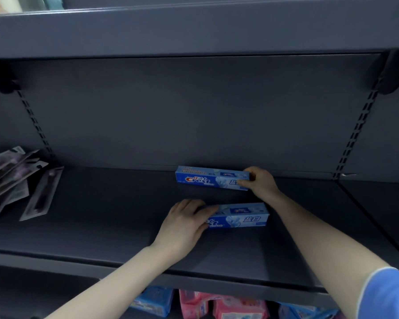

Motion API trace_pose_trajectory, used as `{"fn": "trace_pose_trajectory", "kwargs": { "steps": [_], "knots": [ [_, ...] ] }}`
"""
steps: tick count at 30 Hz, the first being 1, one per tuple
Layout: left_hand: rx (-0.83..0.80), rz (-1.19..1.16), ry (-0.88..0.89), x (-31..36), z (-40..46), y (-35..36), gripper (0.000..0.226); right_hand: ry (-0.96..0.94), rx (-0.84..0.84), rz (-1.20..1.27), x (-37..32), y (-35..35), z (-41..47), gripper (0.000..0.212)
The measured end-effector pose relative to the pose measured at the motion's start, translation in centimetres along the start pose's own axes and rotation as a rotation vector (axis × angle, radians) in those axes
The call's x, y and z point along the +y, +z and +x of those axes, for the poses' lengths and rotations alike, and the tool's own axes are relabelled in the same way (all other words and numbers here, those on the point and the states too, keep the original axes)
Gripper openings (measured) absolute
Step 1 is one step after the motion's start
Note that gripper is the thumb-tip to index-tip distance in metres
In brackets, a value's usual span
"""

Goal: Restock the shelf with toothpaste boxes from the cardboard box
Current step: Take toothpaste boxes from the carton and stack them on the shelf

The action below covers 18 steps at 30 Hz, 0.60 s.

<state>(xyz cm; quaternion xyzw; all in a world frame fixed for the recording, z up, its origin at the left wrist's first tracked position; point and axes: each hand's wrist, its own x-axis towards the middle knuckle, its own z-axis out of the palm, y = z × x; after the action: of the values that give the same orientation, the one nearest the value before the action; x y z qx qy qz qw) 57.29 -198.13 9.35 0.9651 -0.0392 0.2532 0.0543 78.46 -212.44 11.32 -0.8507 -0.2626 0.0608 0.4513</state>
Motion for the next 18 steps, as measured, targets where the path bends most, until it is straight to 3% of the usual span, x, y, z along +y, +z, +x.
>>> {"fn": "trace_pose_trajectory", "kwargs": {
  "steps": [18],
  "knots": [
    [0.062,-0.032,0.063,-0.7,0.6,0.4,0.043,0.077,0.206,-0.082,0.9,1.6,3.4,0.042]
  ]
}}
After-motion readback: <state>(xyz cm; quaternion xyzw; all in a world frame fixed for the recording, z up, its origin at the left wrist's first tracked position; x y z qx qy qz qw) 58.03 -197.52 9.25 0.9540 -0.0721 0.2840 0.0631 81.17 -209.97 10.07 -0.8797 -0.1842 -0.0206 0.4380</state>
